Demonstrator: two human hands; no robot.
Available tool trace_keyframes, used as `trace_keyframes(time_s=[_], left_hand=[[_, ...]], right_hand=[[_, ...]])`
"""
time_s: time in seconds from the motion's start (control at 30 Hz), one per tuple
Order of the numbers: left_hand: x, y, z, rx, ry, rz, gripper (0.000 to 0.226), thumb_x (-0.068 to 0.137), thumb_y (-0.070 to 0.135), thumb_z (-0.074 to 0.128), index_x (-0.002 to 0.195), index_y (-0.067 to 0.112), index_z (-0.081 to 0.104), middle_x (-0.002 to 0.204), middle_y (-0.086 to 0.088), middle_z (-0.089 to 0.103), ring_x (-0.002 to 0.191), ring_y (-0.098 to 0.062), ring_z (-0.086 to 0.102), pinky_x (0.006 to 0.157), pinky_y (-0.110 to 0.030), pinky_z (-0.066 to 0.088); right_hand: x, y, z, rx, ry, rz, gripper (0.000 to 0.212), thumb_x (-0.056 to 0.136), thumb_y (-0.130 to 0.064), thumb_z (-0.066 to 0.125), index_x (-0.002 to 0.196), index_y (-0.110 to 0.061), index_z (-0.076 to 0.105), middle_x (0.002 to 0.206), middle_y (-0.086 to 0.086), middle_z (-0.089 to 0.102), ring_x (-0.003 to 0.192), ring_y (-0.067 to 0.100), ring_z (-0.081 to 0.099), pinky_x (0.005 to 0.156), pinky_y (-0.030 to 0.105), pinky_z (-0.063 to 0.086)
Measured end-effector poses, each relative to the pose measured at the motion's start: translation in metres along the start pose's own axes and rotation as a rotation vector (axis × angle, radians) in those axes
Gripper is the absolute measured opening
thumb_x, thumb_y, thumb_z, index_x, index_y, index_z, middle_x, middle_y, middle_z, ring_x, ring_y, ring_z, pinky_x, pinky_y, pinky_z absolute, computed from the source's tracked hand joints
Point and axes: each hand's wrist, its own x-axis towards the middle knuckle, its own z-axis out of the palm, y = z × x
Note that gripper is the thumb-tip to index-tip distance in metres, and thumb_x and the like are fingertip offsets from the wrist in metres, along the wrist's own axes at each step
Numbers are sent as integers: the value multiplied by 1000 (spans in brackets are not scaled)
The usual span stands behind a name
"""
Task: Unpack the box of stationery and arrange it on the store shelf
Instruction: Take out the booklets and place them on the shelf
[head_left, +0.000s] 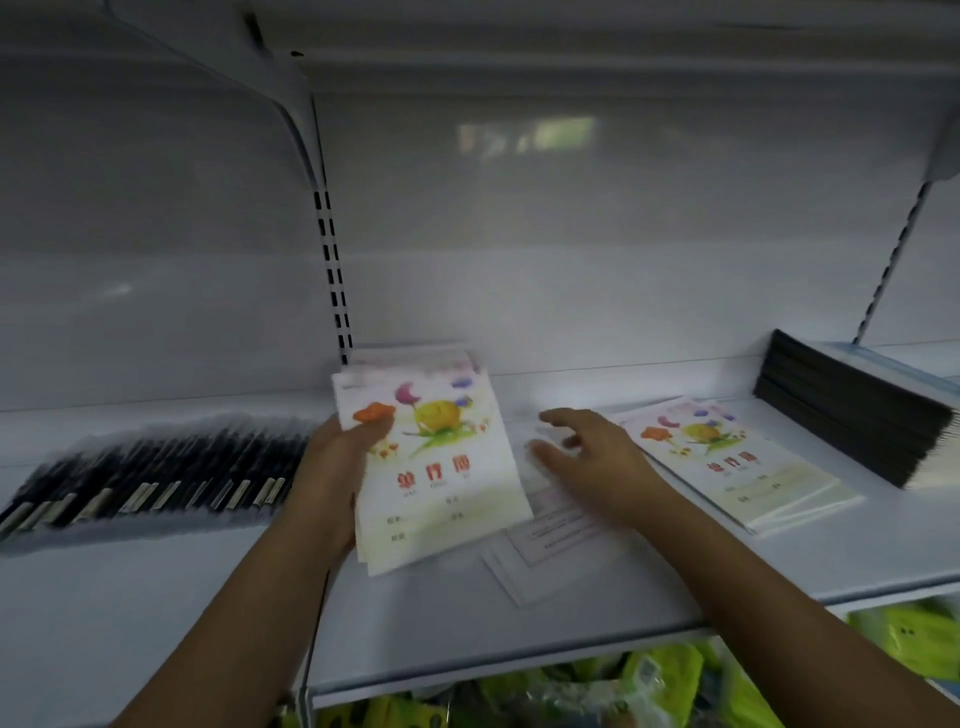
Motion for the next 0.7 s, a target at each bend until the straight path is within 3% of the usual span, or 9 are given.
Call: trace_keyframes(time_s=[0.07, 0.13, 0.23, 0.3, 0.4, 0.47, 0.57, 0.63, 0.7], left_hand=[[2, 4, -7, -124, 54, 70, 34, 94, 12, 62, 128, 12, 62, 115, -15, 71, 103, -37, 69, 84, -60, 54], [4, 5, -12, -181, 95, 102, 36, 93, 12, 62, 130, 13, 61, 118, -14, 70, 107, -37, 67, 90, -62, 51], [3, 5, -11, -151, 102, 88, 35, 94, 11, 62, 129, 12, 61, 117, -15, 70, 107, -38, 67, 89, -61, 52], [1, 6, -8, -117, 109, 57, 32, 94, 11, 62, 125, 12, 63, 113, -16, 71, 101, -38, 68, 82, -57, 56], [0, 5, -6, -89, 99, -8, 30, 94, 13, 62, 123, 9, 63, 110, -17, 72, 100, -40, 68, 83, -58, 55], [-1, 5, -6, -66, 90, -65, 30, 94, 16, 62, 122, 9, 64, 109, -17, 73, 101, -42, 68, 87, -62, 52], [0, 6, -5, -2, 96, -142, 26, 95, 18, 61, 119, 8, 64, 105, -19, 73, 97, -43, 69, 85, -60, 53], [-1, 5, -2, 37, 74, -157, 25, 96, 18, 59, 119, 7, 64, 102, -19, 74, 93, -42, 70, 82, -58, 56], [-3, 5, 0, 10, 47, -172, 24, 99, 25, 55, 114, 9, 64, 96, -18, 75, 84, -39, 72, 71, -53, 59]], right_hand=[[-5, -2, 1, -392, -133, 199, 92, 70, -78, 60, 137, -17, 45, 136, 7, 48, 125, 24, 47, 102, 35, 41], [-8, -11, -1, -495, -196, 293, 102, 58, -84, 65, 130, -13, 48, 127, 10, 52, 119, 27, 51, 98, 37, 45], [-3, -18, -13, -367, -286, 240, 68, 74, -55, 76, 123, -12, 56, 117, 5, 60, 112, 22, 57, 84, 25, 43], [1, -16, -20, -320, -255, 233, 43, 86, -35, 70, 120, -10, 60, 120, 6, 62, 113, 23, 58, 82, 23, 42], [12, 4, -26, -198, 27, 297, 31, 87, -26, 66, 114, -9, 63, 118, 12, 66, 109, 28, 60, 79, 26, 41], [13, 11, -35, -13, 249, 287, 31, 91, -21, 62, 120, -8, 60, 123, 12, 64, 113, 30, 59, 90, 30, 43], [8, -3, -52, 347, 541, 49, 18, 95, -13, 54, 109, -15, 65, 104, 0, 70, 100, 19, 64, 81, 27, 50], [2, -25, -57, 614, 476, -156, 23, 95, -8, 54, 96, -25, 69, 92, -10, 72, 89, 7, 66, 78, 23, 52], [-1, -40, -53, 739, 257, -297, 28, 93, -2, 58, 96, -26, 73, 104, -16, 72, 102, -1, 63, 88, 20, 49]])
